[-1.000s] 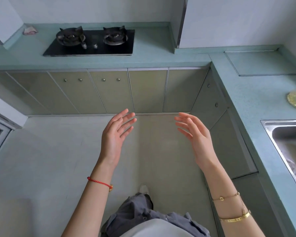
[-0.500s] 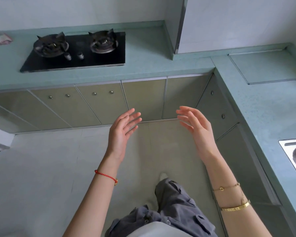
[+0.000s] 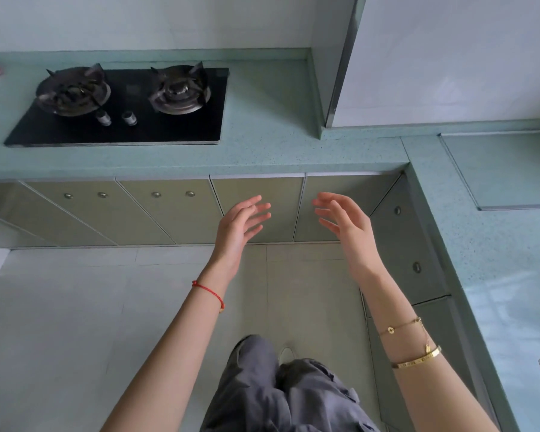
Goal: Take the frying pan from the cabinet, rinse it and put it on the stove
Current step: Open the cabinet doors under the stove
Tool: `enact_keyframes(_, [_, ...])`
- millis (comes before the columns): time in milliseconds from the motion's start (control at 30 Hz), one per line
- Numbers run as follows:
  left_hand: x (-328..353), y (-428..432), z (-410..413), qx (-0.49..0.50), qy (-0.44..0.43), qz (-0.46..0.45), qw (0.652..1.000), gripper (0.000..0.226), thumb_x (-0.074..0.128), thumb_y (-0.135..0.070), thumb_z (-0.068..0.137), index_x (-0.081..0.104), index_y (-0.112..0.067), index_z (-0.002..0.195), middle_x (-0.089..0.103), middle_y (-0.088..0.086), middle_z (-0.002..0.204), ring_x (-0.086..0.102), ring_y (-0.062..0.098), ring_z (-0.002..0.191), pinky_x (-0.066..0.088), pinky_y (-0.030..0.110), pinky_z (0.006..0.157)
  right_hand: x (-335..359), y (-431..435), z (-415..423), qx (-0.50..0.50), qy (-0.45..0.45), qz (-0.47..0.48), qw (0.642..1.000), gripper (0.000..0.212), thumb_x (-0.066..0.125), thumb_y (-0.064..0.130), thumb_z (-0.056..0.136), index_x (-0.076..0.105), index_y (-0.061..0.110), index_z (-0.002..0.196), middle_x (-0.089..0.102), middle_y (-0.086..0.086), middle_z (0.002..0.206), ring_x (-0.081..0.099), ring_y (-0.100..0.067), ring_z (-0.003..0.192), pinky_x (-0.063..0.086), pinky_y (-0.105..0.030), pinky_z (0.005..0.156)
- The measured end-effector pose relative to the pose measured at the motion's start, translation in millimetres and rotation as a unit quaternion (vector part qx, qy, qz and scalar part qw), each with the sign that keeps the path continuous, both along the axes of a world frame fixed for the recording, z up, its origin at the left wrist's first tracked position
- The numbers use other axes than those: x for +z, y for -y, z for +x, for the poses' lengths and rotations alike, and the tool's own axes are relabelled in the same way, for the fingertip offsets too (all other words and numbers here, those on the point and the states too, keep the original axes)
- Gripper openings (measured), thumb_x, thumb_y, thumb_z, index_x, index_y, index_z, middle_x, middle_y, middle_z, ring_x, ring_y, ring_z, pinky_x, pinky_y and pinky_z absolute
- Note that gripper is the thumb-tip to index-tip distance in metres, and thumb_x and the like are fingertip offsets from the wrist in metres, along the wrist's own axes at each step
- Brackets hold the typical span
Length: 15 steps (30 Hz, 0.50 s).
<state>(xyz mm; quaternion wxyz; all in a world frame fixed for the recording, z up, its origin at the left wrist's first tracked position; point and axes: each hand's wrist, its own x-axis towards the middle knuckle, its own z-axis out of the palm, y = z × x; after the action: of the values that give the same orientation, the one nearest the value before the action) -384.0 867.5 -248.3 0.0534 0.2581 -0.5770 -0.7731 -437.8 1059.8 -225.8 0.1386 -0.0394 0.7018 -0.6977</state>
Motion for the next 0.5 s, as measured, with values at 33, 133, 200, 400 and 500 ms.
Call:
enact_keyframes(33, [-6, 0, -10, 0.001, 0.009, 0.005, 1.0, 0.031, 0.045, -0.016, 0.1, 0.063, -0.014, 0.126, 0.073, 0.007, 0.118, 0.069, 0.023, 0.112, 0.046, 0.042, 0.106, -4, 3, -11, -0.001, 0.006, 0.0, 1.0, 0.028, 0.043, 0.012, 0.106, 0.065, 0.005, 0.122, 0.071, -0.011, 0.118, 0.066, -0.014, 0.105, 0.049, -0.04, 0.105])
enact_keyframes(133, [-27, 3, -43, 0.007, 0.034, 0.016, 0.999, 0.03, 0.048, -0.015, 0.1, 0.064, -0.014, 0.125, 0.073, 0.008, 0.117, 0.069, 0.025, 0.113, 0.046, 0.043, 0.107, -22, 12, -45, -0.005, 0.017, 0.003, 1.0, 0.028, 0.043, 0.012, 0.106, 0.065, 0.005, 0.121, 0.071, -0.01, 0.117, 0.066, -0.014, 0.105, 0.05, -0.04, 0.105])
enact_keyframes(200, [-45, 7, -67, 0.01, 0.049, 0.02, 0.999, 0.029, 0.049, -0.014, 0.099, 0.064, -0.014, 0.124, 0.073, 0.009, 0.118, 0.068, 0.026, 0.114, 0.046, 0.043, 0.107, -37, 19, -68, -0.008, 0.023, 0.009, 1.0, 0.028, 0.043, 0.012, 0.106, 0.065, 0.004, 0.121, 0.071, -0.007, 0.114, 0.066, -0.012, 0.103, 0.05, -0.038, 0.104])
enact_keyframes(400, [-115, 23, -146, -0.013, 0.048, -0.003, 0.999, 0.026, 0.051, -0.015, 0.099, 0.065, -0.017, 0.122, 0.072, 0.008, 0.118, 0.068, 0.026, 0.114, 0.046, 0.042, 0.106, -110, 45, -141, -0.023, 0.017, 0.01, 1.0, 0.025, 0.044, 0.011, 0.105, 0.065, 0.006, 0.117, 0.071, -0.007, 0.111, 0.065, -0.014, 0.101, 0.049, -0.04, 0.104])
enact_keyframes(500, [-162, 29, -186, -0.018, 0.041, -0.007, 0.999, 0.029, 0.052, -0.015, 0.099, 0.063, -0.014, 0.125, 0.073, 0.007, 0.116, 0.069, 0.024, 0.108, 0.047, 0.039, 0.103, -164, 58, -175, -0.029, 0.008, 0.016, 0.999, 0.023, 0.045, 0.012, 0.105, 0.066, 0.01, 0.114, 0.072, -0.003, 0.108, 0.066, -0.014, 0.1, 0.048, -0.043, 0.104])
